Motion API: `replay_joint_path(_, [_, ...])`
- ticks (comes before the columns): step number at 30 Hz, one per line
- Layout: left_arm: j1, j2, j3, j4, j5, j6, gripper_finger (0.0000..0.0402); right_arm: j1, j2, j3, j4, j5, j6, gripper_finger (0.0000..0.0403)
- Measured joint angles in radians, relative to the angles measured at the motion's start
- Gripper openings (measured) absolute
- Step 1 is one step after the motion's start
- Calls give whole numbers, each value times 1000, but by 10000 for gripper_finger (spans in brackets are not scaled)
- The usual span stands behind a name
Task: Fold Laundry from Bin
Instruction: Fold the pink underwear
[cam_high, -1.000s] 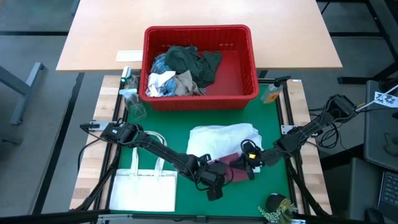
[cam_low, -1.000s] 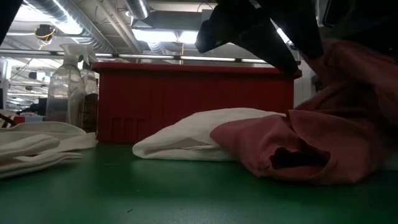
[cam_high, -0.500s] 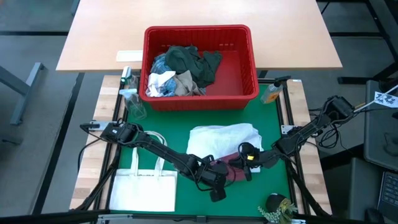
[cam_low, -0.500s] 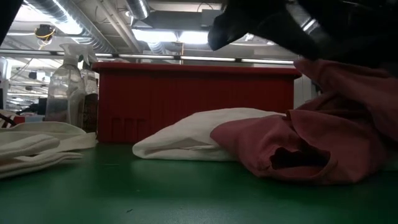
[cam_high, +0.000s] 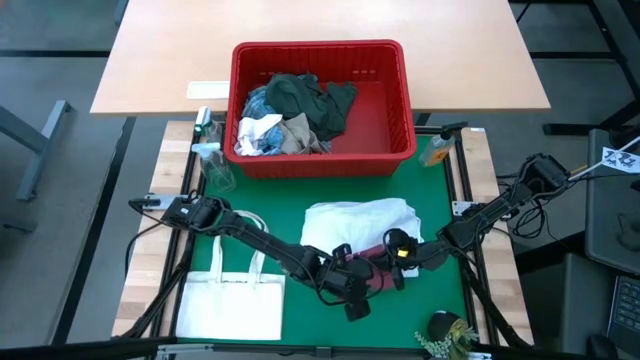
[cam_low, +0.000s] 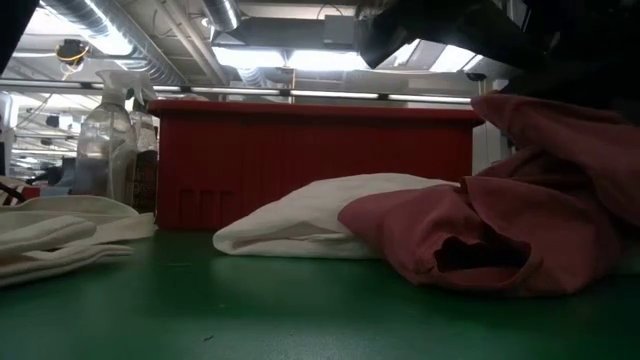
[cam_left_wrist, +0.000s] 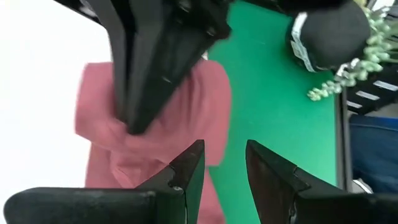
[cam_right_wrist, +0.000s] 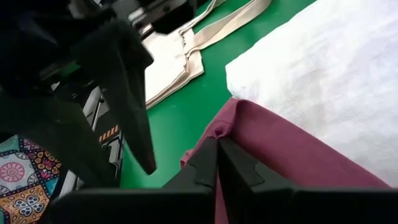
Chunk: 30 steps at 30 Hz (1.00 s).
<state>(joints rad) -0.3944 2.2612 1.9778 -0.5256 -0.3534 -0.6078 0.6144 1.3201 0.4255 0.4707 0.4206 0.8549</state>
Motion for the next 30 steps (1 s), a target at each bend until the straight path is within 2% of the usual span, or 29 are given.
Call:
replay_joint_path(7, [22, 0, 0, 7, -10, 16, 112, 0, 0, 0, 0, 33, -31, 105])
replay_joint_path(11, [34, 0, 0, 7, -10, 16, 112, 0, -3, 0, 0, 51, -134, 138])
replay_joint_path(19, [44, -1, 2, 22, -3, 19, 112, 0, -75, -2, -28, -18, -337, 145])
replay_joint_path(26, [46, -1, 1, 4, -2, 19, 112, 2, -259, 0, -274, -102, -338, 145])
replay_joint_path(30, [42, -1, 1, -47, 63, 3, 112, 1, -328, 0, -356, -193, -337, 145])
